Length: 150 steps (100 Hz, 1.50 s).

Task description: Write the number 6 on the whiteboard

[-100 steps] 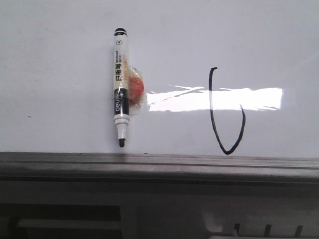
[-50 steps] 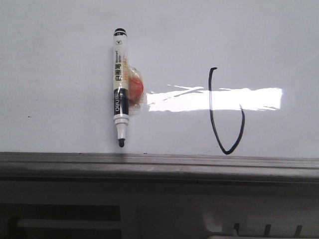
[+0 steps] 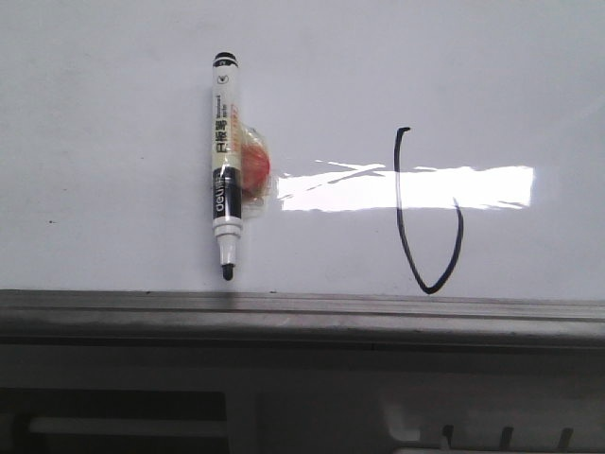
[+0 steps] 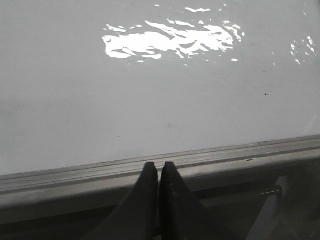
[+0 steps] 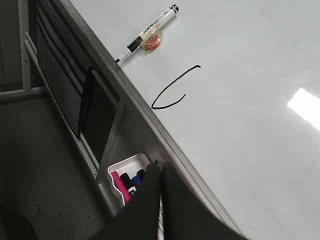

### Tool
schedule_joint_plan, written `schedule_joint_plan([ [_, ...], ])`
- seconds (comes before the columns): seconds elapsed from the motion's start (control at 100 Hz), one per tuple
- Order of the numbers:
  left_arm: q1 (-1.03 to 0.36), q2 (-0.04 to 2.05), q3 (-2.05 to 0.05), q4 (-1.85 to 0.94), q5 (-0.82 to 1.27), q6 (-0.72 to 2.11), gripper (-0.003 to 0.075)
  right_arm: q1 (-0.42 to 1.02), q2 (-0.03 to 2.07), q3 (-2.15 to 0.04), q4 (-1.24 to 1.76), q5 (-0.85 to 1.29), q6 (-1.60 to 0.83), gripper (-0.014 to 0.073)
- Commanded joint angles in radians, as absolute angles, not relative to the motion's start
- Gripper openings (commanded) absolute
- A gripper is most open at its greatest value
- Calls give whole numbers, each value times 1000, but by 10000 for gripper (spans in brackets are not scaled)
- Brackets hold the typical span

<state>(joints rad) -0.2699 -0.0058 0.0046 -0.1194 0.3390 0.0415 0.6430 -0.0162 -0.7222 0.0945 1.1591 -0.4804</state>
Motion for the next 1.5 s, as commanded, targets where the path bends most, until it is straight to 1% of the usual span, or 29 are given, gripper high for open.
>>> schedule_joint_plan([
  [0.0, -268, -35, 49, -139, 304, 30, -19, 635, -20, -738, 93, 1088, -481, -63],
  [0.29, -268, -35, 49, -139, 304, 30, -19, 633, -20, -738, 93, 1098, -481, -64],
  [0.37, -268, -35, 49, -139, 304, 30, -19, 628, -21, -724, 16, 1101, -481, -64],
  [0.42, -268, -35, 49, -139, 304, 30, -19, 607, -21, -699, -9, 1025, -443, -64],
  [0.49, -268, -35, 49, -139, 304, 30, -19, 548, -21, -638, -25, 851, -349, -64],
  [0.58, -268, -35, 49, -139, 304, 30, -19, 436, -21, -518, -25, 576, -261, -64],
  [0.68, -268, -35, 49, -139, 304, 30, -19, 284, -21, -337, -25, 277, -194, -64],
  [0.74, -268, -35, 49, -139, 304, 30, -19, 192, -21, -233, -25, 167, -150, -64],
  [0.79, -268, -35, 49, -139, 304, 30, -19, 131, -21, -165, -25, 129, -112, -64],
  [0.92, -268, -35, 49, -139, 304, 30, -19, 38, -21, -43, -27, 122, -70, -64],
  [1.06, -268, -35, 49, -139, 304, 30, -19, 17, -30, 44, -64, 109, -70, -64],
  [1.1, -268, -35, 49, -139, 304, 30, -19, 17, -30, 41, -83, 175, -70, -64],
  [1.31, -268, -35, 49, -139, 304, 30, -19, 17, -30, 41, -141, 300, -70, -64],
  [1.49, -268, -35, 49, -139, 304, 30, -19, 17, -30, 41, -143, 300, -70, -64],
])
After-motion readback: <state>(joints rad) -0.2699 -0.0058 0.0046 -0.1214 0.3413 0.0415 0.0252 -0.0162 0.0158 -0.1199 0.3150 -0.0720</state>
